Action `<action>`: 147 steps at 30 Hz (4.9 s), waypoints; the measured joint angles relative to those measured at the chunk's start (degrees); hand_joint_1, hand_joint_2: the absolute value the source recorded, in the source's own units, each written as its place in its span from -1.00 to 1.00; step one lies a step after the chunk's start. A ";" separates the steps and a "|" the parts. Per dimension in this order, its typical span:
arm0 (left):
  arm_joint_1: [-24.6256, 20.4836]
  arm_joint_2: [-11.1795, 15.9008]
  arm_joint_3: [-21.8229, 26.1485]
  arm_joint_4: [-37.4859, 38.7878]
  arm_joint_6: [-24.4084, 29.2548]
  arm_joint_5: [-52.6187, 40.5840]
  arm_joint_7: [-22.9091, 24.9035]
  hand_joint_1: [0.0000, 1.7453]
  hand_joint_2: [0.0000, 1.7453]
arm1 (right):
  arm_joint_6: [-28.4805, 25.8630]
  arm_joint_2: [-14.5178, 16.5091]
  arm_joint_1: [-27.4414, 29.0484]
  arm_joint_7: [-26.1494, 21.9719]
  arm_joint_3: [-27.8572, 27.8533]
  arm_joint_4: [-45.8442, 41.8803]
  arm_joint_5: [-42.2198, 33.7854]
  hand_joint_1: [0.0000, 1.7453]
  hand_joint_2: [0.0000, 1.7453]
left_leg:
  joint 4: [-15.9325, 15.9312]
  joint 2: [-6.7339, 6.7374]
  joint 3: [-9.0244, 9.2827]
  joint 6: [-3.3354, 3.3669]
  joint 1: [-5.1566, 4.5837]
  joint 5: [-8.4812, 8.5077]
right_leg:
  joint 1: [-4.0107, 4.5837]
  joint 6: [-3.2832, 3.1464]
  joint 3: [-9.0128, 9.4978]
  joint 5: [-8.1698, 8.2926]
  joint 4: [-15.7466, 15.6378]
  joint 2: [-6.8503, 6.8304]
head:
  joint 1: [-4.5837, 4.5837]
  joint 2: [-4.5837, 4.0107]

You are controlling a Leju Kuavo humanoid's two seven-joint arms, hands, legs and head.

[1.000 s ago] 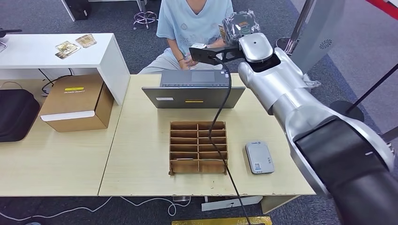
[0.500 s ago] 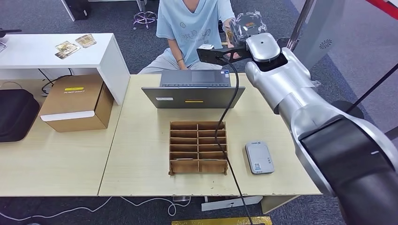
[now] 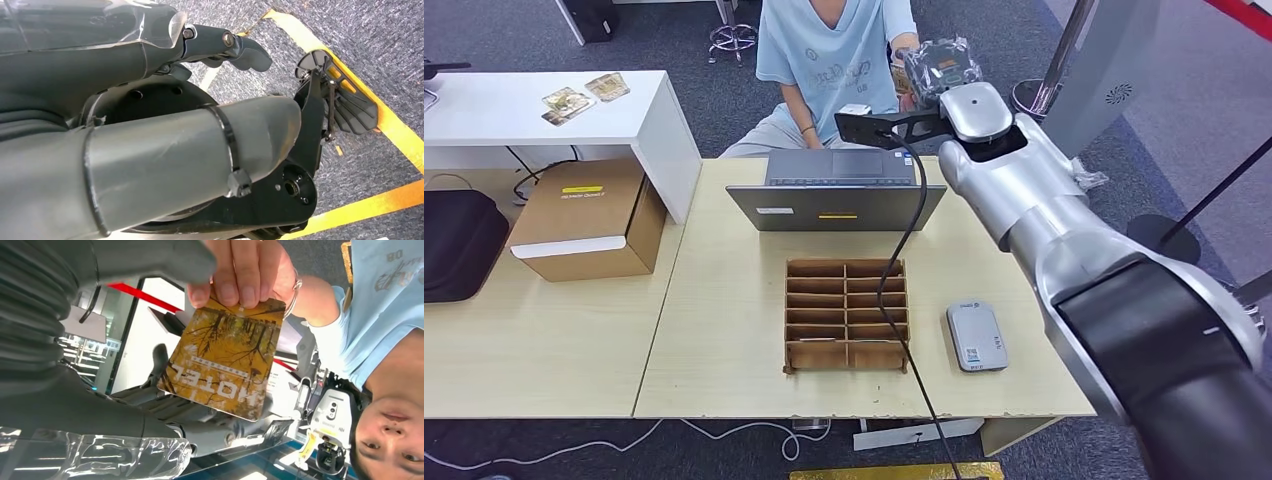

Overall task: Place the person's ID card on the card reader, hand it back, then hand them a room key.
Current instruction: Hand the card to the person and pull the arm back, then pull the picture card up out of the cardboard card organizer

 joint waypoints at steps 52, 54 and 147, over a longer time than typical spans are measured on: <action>3.19 -1.08 3.57 0.00 -7.58 6.51 -4.36 -1.00 -1.00 | 32.27 -28.47 72.77 -24.01 -66.50 -61.88 -121.08 -1.00 1.00 | 0.01 -1.69 0.07 0.47 0.11 -0.60 | 0.15 0.50 1.01 -0.77 -0.59 -1.68 | -0.01 0.00; 3.22 -0.94 3.58 0.00 -7.69 6.50 -4.11 -1.00 -1.00 | 33.82 -22.60 79.18 -23.55 -67.43 -68.07 -112.86 -1.00 1.00 | -0.05 -1.28 0.27 0.35 0.14 -0.73 | 0.17 0.41 1.01 -0.80 -0.58 -1.25 | -0.03 0.00; 1.67 -1.15 2.97 0.00 3.25 2.62 -1.47 -1.00 -1.00 | -15.75 -4.27 76.30 12.96 -3.25 -61.46 17.62 -0.86 1.00 | -0.15 -0.13 0.73 0.14 0.12 -0.62 | 0.14 0.07 0.96 -0.58 -0.43 -0.21 | 0.00 0.00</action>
